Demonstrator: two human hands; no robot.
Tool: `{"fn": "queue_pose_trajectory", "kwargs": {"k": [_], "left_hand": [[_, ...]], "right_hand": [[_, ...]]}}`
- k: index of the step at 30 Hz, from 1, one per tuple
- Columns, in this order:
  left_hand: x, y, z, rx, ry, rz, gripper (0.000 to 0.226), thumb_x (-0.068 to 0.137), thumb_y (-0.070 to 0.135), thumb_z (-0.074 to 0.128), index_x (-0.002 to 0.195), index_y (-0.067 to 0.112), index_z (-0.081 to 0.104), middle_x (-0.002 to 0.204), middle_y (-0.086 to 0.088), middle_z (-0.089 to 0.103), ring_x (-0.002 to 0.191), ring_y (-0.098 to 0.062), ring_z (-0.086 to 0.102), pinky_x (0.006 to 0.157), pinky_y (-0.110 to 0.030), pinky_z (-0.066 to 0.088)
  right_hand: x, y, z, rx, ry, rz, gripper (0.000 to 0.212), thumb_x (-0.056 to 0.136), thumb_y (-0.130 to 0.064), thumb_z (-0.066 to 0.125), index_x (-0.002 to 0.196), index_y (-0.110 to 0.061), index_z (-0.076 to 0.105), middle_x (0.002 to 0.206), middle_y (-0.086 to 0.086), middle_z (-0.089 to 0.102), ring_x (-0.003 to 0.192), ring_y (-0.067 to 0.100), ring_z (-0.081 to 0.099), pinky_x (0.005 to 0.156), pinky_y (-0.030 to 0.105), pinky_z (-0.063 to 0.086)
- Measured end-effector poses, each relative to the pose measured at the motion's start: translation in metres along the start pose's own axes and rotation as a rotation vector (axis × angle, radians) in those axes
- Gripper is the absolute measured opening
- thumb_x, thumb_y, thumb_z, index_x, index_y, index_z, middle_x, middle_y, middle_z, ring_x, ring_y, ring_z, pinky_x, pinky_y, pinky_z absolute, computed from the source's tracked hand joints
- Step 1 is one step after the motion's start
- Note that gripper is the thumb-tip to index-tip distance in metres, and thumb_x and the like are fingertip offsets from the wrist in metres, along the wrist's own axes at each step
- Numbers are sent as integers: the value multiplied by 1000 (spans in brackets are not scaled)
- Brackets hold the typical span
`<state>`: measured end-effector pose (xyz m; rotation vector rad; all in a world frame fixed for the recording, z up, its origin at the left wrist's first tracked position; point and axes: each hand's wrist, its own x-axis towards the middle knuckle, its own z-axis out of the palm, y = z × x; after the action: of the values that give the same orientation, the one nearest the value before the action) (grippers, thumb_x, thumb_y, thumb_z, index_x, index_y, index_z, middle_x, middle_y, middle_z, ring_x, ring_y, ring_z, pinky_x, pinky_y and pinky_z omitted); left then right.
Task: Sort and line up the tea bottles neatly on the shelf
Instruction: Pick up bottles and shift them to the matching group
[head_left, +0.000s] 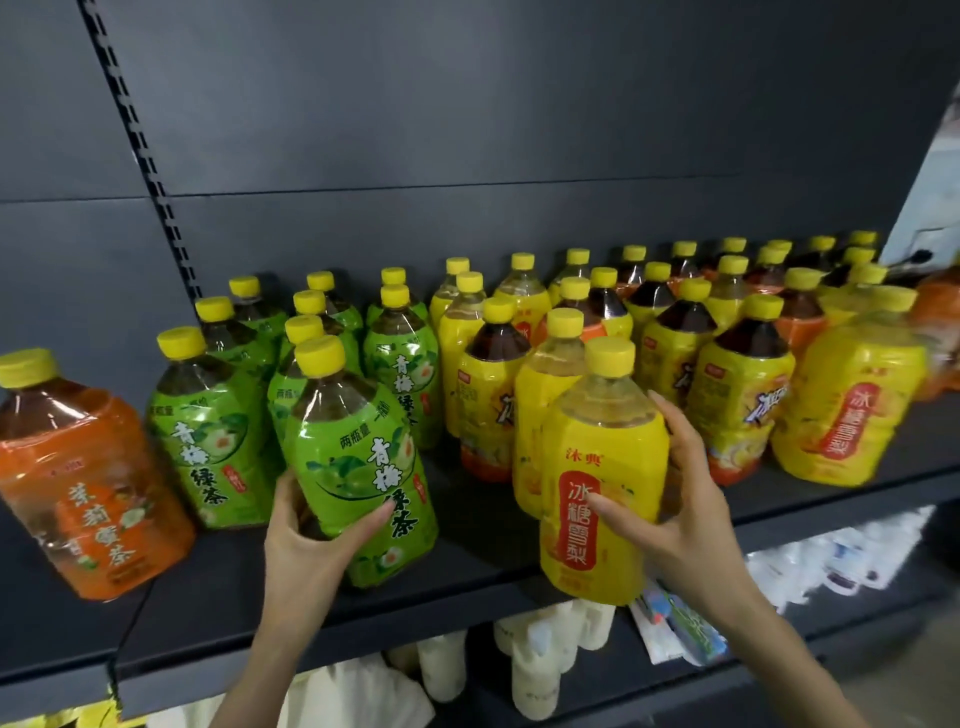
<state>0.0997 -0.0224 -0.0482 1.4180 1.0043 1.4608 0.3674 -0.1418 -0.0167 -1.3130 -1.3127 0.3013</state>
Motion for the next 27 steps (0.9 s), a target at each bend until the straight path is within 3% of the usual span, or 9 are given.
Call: {"fn": "queue_pose_trajectory", "kwargs": {"k": [3, 6, 11, 16, 19, 21, 24, 27], "left_hand": [[2, -4, 14, 4, -34, -10, 78, 49, 27, 87, 119, 27, 52, 109, 9, 64, 96, 4, 62, 83, -27, 50], [6, -11, 24, -3, -44, -37, 89, 49, 32, 90, 127, 20, 50, 115, 5, 64, 103, -5, 61, 89, -35, 50], [11, -17, 30, 15, -64, -31, 86, 50, 23, 84, 128, 18, 49, 116, 5, 63, 105, -7, 60, 94, -40, 49], [17, -23, 30, 83, -119, -23, 96, 42, 47, 88, 127, 29, 48, 115, 15, 63, 106, -1, 59, 89, -31, 50], [18, -23, 33, 71, -126, -31, 93, 43, 46, 88, 126, 35, 46, 113, 19, 63, 105, 1, 59, 86, -23, 52], [18, -24, 33, 60, -133, -49, 98, 46, 41, 92, 131, 30, 44, 115, 16, 63, 105, 2, 59, 89, -24, 52], [17, -24, 30, 92, -159, -68, 114, 43, 47, 89, 140, 27, 35, 122, 17, 57, 109, 5, 55, 95, -28, 49], [12, -26, 29, 132, -143, -53, 106, 50, 47, 90, 136, 42, 28, 127, 24, 49, 116, 11, 47, 104, -33, 42]], "right_hand": [[6, 2, -28, -122, 76, -17, 97, 58, -72, 72, 140, -51, 25, 142, -15, 43, 129, 11, 46, 96, 50, 49], [22, 9, -43, -239, 156, -14, 99, 57, -78, 66, 141, -53, 21, 146, -15, 38, 132, 14, 42, 97, 55, 46], [49, 35, -40, -351, 256, 10, 94, 66, -71, 66, 143, -50, 15, 147, -11, 35, 130, 13, 40, 97, 55, 45], [62, 64, -27, -273, 285, 58, 96, 70, -69, 63, 147, -45, 9, 150, -1, 33, 136, 16, 35, 103, 53, 41], [66, 63, -15, -283, 265, 88, 96, 77, -52, 66, 149, -37, 4, 151, 5, 27, 133, 9, 28, 105, 39, 35], [63, 61, -4, -323, 334, 86, 91, 82, -37, 67, 150, -31, 7, 152, 10, 19, 135, 14, 24, 105, 36, 31], [55, 47, 19, -332, 516, -168, 62, 90, -20, 62, 144, -21, 30, 148, 11, 18, 140, 17, 18, 112, 44, 30], [47, 19, 47, -280, 511, -506, 39, 88, -9, 56, 125, -13, 46, 135, 3, 31, 135, 13, 25, 109, 34, 32]]}}
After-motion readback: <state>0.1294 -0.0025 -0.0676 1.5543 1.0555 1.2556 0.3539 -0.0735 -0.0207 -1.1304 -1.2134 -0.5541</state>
